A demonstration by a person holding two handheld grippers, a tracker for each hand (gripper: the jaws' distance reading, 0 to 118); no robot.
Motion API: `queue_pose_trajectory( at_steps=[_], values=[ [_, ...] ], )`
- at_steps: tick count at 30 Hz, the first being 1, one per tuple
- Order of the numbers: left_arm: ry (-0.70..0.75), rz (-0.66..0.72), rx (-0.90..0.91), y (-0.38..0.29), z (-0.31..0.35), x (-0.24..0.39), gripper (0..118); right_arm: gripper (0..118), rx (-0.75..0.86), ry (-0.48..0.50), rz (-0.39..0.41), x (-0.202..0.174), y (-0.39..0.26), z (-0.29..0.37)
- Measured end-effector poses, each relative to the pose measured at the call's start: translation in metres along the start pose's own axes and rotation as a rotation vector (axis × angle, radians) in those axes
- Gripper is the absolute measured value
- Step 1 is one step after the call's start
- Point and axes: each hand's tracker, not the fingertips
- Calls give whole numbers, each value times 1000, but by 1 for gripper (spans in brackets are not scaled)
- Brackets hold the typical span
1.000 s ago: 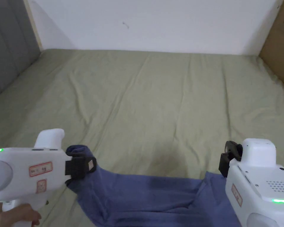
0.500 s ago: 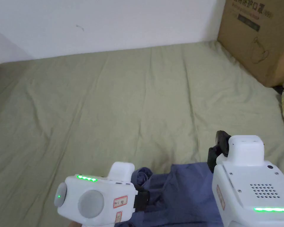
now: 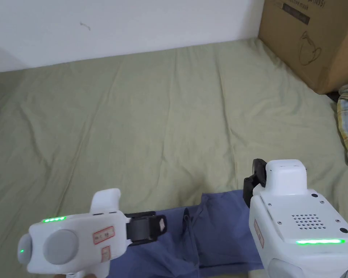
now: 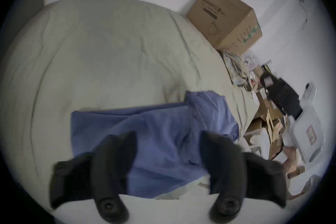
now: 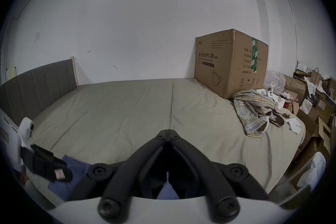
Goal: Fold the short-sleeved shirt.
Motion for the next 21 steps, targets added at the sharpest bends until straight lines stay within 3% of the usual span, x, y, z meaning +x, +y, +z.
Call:
queue_pose_trajectory(
  at_steps=[1,3,11,18,21],
  values=[
    [11,18,13,-1,1,-5,43,1,-4,5,2,-1,0,-1],
    [78,24,-20,-6,-6,-10,5,1,-12,11,6,-2,-1,-1],
    [14,-54,-204,-42,-56,19,3,1,-42,33,3,-3,-5,-3],
    [4,-123,-223,-42,-72,54,3,1,-57,32,-5,8,-7,-1],
    [-105,-79,-232,-37,-71,62,3,1,-59,21,-15,11,-8,-2]
  ],
)
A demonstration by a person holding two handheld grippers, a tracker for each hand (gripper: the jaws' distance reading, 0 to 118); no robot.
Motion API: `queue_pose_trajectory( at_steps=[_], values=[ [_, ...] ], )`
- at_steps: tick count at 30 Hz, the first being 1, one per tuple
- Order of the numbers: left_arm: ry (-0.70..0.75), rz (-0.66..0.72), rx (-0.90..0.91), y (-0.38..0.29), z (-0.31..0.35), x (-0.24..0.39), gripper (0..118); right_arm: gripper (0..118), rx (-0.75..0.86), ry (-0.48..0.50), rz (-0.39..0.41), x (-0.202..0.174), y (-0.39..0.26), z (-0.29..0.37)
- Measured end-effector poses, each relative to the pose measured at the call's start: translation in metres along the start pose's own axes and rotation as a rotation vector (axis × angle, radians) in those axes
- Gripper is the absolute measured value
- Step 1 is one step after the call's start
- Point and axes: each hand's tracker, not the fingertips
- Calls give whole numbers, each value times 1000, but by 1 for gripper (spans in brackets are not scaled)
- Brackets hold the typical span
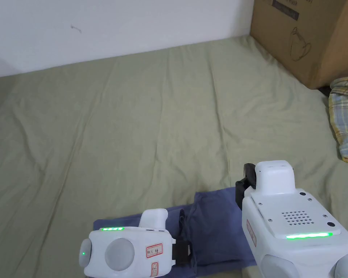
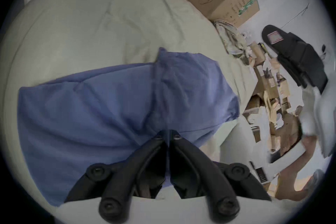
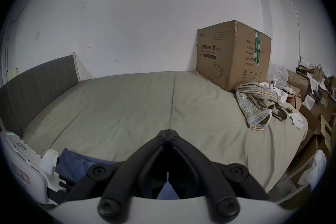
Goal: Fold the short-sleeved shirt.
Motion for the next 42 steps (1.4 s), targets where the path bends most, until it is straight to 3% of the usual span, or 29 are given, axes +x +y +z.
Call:
queue_pose_trajectory(
  at_steps=[4,16,25,33,34,35,36,37,38,42],
  values=[
    [59,-111,-50,-4,-17,17,3,1,-10,-4,-9,3,0,0],
    [17,-34,50,2,39,-9,3,1,-25,7,2,2,1,2],
    [38,102,209,-7,128,-77,3,1,-38,38,40,-15,6,2],
    [-31,332,300,-53,162,-161,3,1,-60,102,97,-48,7,-3],
    [-27,352,308,-59,162,-169,6,1,-64,105,113,-53,7,-4],
    [-26,365,314,-64,160,-175,17,1,-64,110,126,-58,8,-5],
    [-42,371,310,-66,157,-183,38,1,-64,115,137,-62,8,-5],
    [-65,391,295,-68,154,-189,71,1,-64,121,150,-67,8,-6],
    [-101,407,274,-69,150,-194,89,1,-64,126,156,-71,8,-7],
    [-154,419,244,-64,129,-204,103,1,-74,140,167,-84,10,-11]
  ],
)
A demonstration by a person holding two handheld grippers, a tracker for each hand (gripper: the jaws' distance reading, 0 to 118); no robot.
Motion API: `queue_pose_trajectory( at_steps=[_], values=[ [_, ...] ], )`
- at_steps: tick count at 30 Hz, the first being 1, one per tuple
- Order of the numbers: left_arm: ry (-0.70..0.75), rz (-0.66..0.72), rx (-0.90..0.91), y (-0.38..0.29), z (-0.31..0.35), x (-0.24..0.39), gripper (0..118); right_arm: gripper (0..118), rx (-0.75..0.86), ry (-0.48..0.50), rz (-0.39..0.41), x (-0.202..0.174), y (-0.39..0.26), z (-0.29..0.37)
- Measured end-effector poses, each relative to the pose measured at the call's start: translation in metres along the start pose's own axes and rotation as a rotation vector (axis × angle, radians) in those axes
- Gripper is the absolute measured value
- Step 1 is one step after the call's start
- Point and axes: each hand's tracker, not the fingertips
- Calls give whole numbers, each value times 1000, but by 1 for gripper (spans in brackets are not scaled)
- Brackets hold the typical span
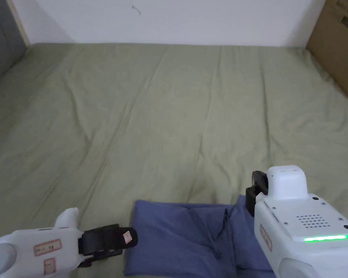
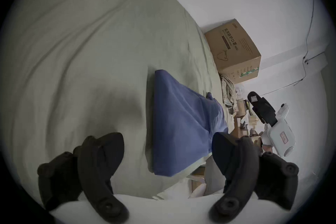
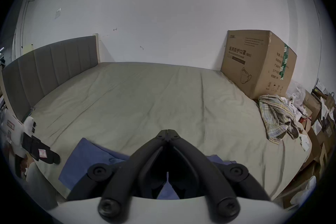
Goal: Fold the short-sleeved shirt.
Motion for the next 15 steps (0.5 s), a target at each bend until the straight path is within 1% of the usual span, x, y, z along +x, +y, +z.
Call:
queue_pose_trajectory(
  at_steps=[1,3,5,8,10,11,12,13,15],
  values=[
    [-7,6,-3,3,-7,-4,103,1,-3,1,5,-2,0,-1],
    [-66,34,-8,8,-17,-12,103,1,-9,-1,25,-6,1,-2],
    [-163,90,8,15,-26,-18,103,1,-15,-3,39,-9,1,-4],
    [-255,181,-12,23,-44,-30,103,1,-29,2,39,-11,-1,-7],
    [-279,185,-41,26,-51,-31,102,1,-37,-1,48,-12,-1,-9],
    [-295,179,-33,27,-51,-31,100,1,-40,-3,52,-12,-2,-9],
    [-305,186,-37,28,-52,-32,92,1,-42,-3,52,-12,-2,-9],
    [-299,193,-47,30,-55,-32,68,1,-44,-2,51,-12,-2,-10],
    [-189,165,-84,26,-61,-30,13,1,-52,-2,48,-11,-2,-12]
  ],
)
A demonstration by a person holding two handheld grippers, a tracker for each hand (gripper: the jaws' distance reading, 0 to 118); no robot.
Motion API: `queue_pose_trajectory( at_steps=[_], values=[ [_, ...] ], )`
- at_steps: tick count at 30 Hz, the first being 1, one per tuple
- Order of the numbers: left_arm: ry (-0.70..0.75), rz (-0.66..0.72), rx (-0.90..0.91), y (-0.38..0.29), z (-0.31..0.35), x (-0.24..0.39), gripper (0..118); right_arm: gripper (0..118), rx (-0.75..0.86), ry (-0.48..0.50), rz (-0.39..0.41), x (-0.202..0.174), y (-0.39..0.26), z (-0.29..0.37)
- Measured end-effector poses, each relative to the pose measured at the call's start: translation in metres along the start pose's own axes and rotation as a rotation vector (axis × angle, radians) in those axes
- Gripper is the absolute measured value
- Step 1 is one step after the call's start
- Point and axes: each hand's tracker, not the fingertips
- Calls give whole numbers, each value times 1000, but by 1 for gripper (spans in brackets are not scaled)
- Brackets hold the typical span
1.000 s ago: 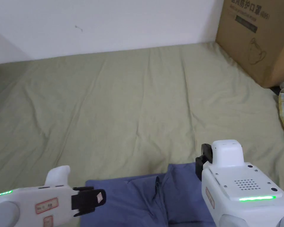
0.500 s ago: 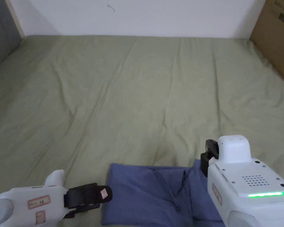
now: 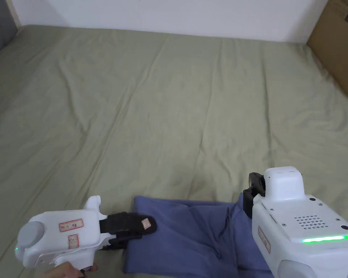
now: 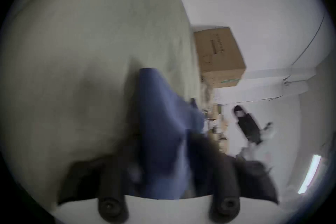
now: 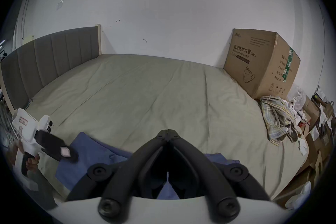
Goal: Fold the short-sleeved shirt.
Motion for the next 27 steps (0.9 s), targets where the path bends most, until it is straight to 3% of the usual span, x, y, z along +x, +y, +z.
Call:
queue_pose_trajectory(
  at_steps=[1,4,12,20,25,27],
  values=[
    [88,-56,-18,-1,-4,-1,10,1,-3,1,-3,1,0,-1],
    [24,-37,2,-2,3,0,10,1,-13,1,-15,3,-1,-3],
    [158,-155,-3,9,38,17,9,1,-14,-7,-44,13,1,-3],
    [281,-98,96,23,119,4,9,1,-10,-12,-68,22,-3,1],
    [348,-55,119,15,120,32,9,1,-9,-5,-94,24,-5,2],
    [412,-129,134,11,116,57,9,1,-6,-1,-98,26,-6,3]
  ],
)
